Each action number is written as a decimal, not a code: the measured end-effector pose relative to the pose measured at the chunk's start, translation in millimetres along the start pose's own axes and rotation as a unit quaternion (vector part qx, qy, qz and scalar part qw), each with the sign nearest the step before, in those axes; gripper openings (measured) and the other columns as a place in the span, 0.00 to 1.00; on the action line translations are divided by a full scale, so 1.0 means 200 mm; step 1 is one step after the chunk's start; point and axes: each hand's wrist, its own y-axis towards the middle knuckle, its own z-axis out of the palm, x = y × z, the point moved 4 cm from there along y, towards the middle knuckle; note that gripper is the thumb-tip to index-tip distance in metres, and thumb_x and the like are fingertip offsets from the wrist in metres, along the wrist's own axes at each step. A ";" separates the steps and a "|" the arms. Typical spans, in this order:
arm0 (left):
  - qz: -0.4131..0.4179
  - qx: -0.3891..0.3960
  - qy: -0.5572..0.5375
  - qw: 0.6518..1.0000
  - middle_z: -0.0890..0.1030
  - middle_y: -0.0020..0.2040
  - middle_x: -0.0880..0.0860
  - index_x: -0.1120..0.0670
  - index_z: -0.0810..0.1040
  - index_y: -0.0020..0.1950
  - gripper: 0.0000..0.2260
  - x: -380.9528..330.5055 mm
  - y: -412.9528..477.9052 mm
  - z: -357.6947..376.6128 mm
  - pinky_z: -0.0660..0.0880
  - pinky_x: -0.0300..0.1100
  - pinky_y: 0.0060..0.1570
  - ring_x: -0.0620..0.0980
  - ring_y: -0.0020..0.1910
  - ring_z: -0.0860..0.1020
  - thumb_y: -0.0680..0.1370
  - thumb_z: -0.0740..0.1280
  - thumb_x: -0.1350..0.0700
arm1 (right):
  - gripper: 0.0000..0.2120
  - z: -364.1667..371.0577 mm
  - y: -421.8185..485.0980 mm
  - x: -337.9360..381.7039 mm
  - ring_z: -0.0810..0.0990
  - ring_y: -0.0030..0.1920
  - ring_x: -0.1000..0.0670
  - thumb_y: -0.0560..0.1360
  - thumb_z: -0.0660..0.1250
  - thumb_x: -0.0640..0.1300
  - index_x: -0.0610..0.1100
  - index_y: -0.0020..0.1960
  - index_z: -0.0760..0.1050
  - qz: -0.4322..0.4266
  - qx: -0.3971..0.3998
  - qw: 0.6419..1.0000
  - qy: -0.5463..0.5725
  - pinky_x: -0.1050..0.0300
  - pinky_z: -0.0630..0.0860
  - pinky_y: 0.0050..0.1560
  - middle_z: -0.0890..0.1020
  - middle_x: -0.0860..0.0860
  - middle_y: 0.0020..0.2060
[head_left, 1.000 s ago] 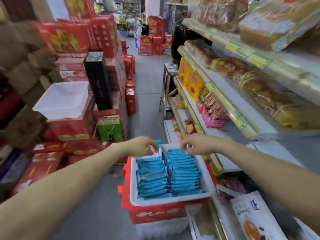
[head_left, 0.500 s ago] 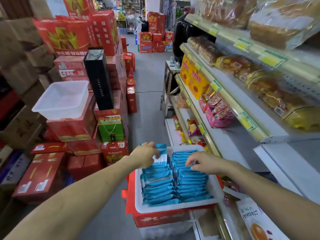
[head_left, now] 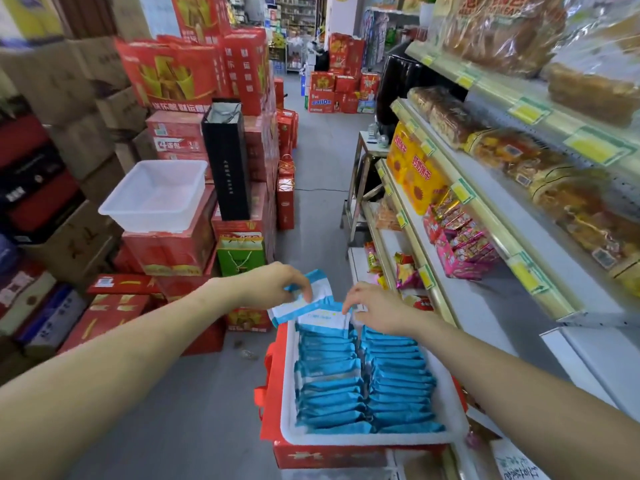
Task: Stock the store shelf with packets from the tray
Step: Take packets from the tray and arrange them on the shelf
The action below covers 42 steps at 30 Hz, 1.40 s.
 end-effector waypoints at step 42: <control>0.119 -0.002 0.056 0.991 0.85 0.51 0.38 0.38 0.88 0.52 0.19 -0.75 0.40 -1.28 0.76 0.32 0.44 0.40 0.43 0.81 0.78 0.73 0.65 | 0.22 -1.56 -0.69 0.14 0.76 0.44 0.66 0.74 0.70 0.31 0.56 0.57 0.86 0.067 -0.079 0.978 -0.183 0.69 0.69 0.41 0.78 0.66 0.46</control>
